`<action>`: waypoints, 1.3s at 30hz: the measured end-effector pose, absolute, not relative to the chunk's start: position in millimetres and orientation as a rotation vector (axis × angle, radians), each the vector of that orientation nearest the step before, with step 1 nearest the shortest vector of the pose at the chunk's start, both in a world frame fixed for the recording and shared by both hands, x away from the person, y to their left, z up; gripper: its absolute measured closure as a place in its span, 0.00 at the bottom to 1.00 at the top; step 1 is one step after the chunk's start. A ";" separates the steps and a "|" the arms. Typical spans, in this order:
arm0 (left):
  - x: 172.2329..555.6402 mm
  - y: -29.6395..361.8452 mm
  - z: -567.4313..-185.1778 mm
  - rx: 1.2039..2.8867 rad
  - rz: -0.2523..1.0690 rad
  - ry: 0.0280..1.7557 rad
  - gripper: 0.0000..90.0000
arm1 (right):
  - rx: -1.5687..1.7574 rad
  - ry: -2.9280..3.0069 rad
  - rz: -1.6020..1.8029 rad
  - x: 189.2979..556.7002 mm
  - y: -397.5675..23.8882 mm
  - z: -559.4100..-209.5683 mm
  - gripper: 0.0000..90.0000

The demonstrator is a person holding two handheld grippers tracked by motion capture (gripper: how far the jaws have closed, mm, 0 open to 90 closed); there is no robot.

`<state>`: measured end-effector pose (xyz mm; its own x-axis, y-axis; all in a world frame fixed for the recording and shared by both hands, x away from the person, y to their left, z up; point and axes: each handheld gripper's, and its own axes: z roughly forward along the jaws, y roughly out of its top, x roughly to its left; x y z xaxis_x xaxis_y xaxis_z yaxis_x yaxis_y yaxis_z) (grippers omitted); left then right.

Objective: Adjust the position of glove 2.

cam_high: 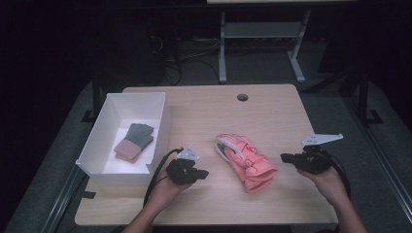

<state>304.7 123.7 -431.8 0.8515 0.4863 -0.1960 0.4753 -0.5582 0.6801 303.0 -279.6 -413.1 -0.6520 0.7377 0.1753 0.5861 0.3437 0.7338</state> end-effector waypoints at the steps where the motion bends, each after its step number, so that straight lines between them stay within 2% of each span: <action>1: 306.3 121.5 -431.5 2.249 0.019 0.693 1.00 | 1.209 2.435 1.185 301.1 -280.3 -417.9 1.00; 11: 334.1 82.8 -433.6 2.258 0.001 0.689 1.00 | 1.178 2.562 1.108 306.3 -267.2 -444.3 1.00; 19: 350.1 54.0 -444.6 2.281 -0.025 0.679 1.00 | 1.110 2.642 1.092 306.5 -251.6 -452.1 1.00; 25: 353.2 56.6 -447.3 2.264 -0.046 0.682 1.00 | 1.083 2.676 1.109 303.2 -245.7 -452.2 1.00; 39: 362.9 68.9 -456.3 2.308 -0.077 0.654 1.00 | 0.931 2.789 1.177 291.0 -201.3 -451.7 1.00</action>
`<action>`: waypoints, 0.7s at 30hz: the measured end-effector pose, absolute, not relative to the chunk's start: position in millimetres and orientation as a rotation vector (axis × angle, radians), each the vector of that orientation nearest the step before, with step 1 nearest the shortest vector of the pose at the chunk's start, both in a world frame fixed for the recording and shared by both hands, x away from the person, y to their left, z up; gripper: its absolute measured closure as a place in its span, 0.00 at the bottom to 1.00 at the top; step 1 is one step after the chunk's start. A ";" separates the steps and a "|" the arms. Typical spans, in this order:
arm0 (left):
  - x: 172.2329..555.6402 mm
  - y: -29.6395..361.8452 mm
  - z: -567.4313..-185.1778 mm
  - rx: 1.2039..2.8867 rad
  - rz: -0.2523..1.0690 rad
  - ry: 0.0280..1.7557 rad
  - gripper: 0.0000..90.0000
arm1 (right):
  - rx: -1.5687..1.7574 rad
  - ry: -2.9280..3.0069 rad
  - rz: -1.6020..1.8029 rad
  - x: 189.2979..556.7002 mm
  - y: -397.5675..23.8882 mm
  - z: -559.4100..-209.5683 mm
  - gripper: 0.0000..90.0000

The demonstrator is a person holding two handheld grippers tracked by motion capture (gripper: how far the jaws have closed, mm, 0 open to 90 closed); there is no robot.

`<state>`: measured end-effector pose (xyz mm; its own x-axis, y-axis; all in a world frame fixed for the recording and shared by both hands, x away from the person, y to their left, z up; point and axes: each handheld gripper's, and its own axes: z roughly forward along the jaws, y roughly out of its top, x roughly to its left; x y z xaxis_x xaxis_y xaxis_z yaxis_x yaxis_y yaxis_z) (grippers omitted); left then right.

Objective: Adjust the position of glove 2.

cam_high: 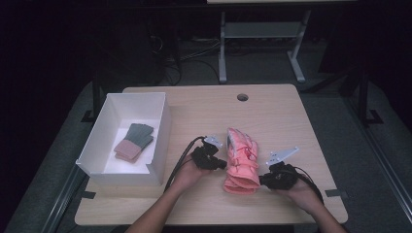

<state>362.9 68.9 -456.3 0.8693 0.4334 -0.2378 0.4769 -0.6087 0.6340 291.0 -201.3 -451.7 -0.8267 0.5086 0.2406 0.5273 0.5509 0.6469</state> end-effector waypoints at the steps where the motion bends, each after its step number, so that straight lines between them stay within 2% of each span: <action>1: 364.4 71.8 -456.0 2.309 -0.072 0.660 1.00 | -0.905 -2.747 -1.162 290.9 -198.8 -452.1 1.00; 7: 370.3 94.3 -447.6 2.277 -0.035 0.752 1.00 | -0.850 -2.744 -1.173 290.8 -179.6 -453.1 1.00; 15: 371.8 110.8 -440.0 2.269 -0.008 0.789 1.00 | -0.797 -2.755 -1.195 292.2 -152.9 -453.5 1.00; 21: 373.1 115.8 -437.5 2.255 -0.005 0.809 1.00 | -0.836 -2.740 -1.240 290.7 -164.0 -448.7 1.00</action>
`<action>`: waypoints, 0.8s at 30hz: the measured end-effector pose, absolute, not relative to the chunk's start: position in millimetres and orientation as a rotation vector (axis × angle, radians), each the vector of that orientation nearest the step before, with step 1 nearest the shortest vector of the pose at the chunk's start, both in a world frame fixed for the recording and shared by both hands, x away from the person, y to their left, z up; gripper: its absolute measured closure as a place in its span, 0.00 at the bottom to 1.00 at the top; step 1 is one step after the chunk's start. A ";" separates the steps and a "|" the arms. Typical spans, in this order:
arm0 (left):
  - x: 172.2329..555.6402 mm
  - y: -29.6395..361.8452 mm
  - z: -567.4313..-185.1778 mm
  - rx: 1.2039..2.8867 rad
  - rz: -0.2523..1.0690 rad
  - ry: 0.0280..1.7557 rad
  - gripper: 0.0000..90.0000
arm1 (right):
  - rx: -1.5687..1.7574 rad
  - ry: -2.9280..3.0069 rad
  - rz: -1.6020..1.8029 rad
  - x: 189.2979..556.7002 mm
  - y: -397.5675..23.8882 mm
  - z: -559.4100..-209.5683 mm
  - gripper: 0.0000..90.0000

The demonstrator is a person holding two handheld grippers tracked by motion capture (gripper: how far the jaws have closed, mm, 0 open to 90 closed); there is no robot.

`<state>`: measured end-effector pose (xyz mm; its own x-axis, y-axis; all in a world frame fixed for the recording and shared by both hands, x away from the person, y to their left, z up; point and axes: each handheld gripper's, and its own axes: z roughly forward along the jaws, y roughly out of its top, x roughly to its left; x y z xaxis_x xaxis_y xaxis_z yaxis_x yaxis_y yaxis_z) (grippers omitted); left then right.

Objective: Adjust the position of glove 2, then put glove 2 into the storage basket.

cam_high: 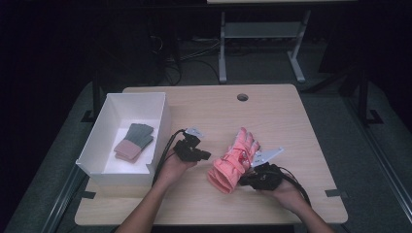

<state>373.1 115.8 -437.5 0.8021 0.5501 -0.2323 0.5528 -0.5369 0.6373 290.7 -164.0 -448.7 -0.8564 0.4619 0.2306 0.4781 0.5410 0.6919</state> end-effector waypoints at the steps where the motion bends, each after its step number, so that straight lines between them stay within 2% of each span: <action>1: 373.0 117.0 -436.9 2.248 -0.007 0.820 1.00 | -0.857 -2.733 -1.246 290.3 -168.5 -447.1 1.00; 4: 372.4 120.2 -434.0 2.233 -0.010 0.829 1.00 | -0.900 -2.739 -1.260 288.7 -181.1 -444.8 1.00; 5: 371.8 121.1 -432.1 2.221 -0.019 0.838 1.00 | -0.920 -2.740 -1.257 288.0 -185.0 -444.1 0.97; 6: 371.2 122.2 -429.2 2.210 -0.026 0.845 0.96 | -0.929 -2.740 -1.263 287.6 -188.8 -443.6 0.89; 8: 370.5 122.9 -424.6 2.200 -0.032 0.850 0.90 | -0.966 -2.744 -1.261 286.6 -197.0 -441.9 0.81; 12: 370.6 123.0 -413.9 2.192 -0.029 0.866 0.72 | -1.040 -2.752 -1.256 286.8 -211.0 -440.3 0.63; 13: 370.9 122.5 -412.1 2.189 -0.033 0.865 0.64 | -1.053 -2.756 -1.259 287.3 -214.4 -440.6 0.59; 16: 371.7 118.3 -405.2 2.187 -0.057 0.847 0.50 | -1.116 -2.748 -1.261 288.8 -221.0 -440.2 0.52; 19: 371.5 109.4 -396.6 2.200 -0.058 0.810 0.34 | -1.160 -2.748 -1.255 288.9 -225.1 -439.7 0.41; 24: 374.8 89.4 -386.3 2.214 -0.084 0.760 0.22 | -1.217 -2.780 -1.224 282.1 -229.1 -443.8 0.26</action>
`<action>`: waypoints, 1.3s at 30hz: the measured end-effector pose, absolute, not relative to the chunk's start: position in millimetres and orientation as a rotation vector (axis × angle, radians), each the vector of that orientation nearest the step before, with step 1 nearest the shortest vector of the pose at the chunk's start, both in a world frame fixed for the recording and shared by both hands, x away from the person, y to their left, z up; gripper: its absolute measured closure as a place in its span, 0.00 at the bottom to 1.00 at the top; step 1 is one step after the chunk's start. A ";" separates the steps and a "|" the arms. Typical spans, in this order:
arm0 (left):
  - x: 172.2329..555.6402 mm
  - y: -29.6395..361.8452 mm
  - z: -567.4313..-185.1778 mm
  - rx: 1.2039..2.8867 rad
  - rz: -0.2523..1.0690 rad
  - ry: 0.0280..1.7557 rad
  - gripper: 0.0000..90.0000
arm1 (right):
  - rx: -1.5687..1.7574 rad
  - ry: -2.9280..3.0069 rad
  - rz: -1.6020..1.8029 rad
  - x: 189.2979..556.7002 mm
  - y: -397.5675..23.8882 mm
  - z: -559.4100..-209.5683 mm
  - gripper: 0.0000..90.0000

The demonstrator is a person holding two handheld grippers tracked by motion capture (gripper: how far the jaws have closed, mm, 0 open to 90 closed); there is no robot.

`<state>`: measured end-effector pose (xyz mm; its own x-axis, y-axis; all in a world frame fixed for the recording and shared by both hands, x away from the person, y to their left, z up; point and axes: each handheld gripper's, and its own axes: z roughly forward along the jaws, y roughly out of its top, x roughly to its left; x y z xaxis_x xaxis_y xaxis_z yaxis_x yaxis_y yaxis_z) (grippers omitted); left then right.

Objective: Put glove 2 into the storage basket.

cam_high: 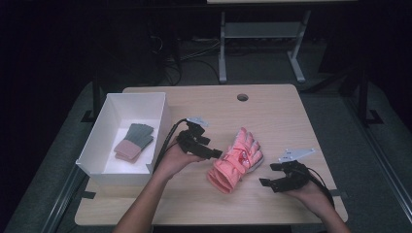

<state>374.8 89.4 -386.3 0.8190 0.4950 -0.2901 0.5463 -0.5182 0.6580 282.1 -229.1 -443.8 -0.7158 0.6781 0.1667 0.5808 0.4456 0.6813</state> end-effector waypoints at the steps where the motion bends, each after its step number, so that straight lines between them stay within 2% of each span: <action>1: 374.8 89.4 -386.3 2.214 -0.084 0.760 0.19 | 1.120 2.558 1.126 282.1 -229.1 -443.8 0.26; 2: 375.4 86.1 -385.8 2.217 -0.087 0.753 0.19 | 1.132 2.547 1.114 277.7 -232.3 -445.2 0.20; 5: 378.4 72.5 -383.7 2.231 -0.103 0.729 0.16 | 1.153 2.532 1.102 272.1 -237.2 -446.7 0.17; 20: 394.9 22.0 -402.9 2.289 -0.142 0.692 0.15 | 1.145 2.527 1.072 272.9 -240.0 -448.5 0.15; 25: 396.7 15.6 -419.3 2.334 -0.158 0.722 0.15 | 1.144 2.524 1.070 272.9 -240.7 -448.7 0.15; 30: 397.0 13.0 -436.4 2.371 -0.228 0.738 0.14 | 1.138 2.528 1.058 273.1 -240.6 -448.5 0.15; 39: 396.5 10.0 -451.0 2.408 -0.289 0.762 0.14 | 1.138 2.516 1.054 273.0 -241.0 -448.6 0.14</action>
<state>396.5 10.0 -451.0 0.8125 0.4539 -0.3659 0.5823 -0.6617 0.4723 273.0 -241.0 -448.6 -0.6890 0.7156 0.1150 0.5840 0.4541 0.6729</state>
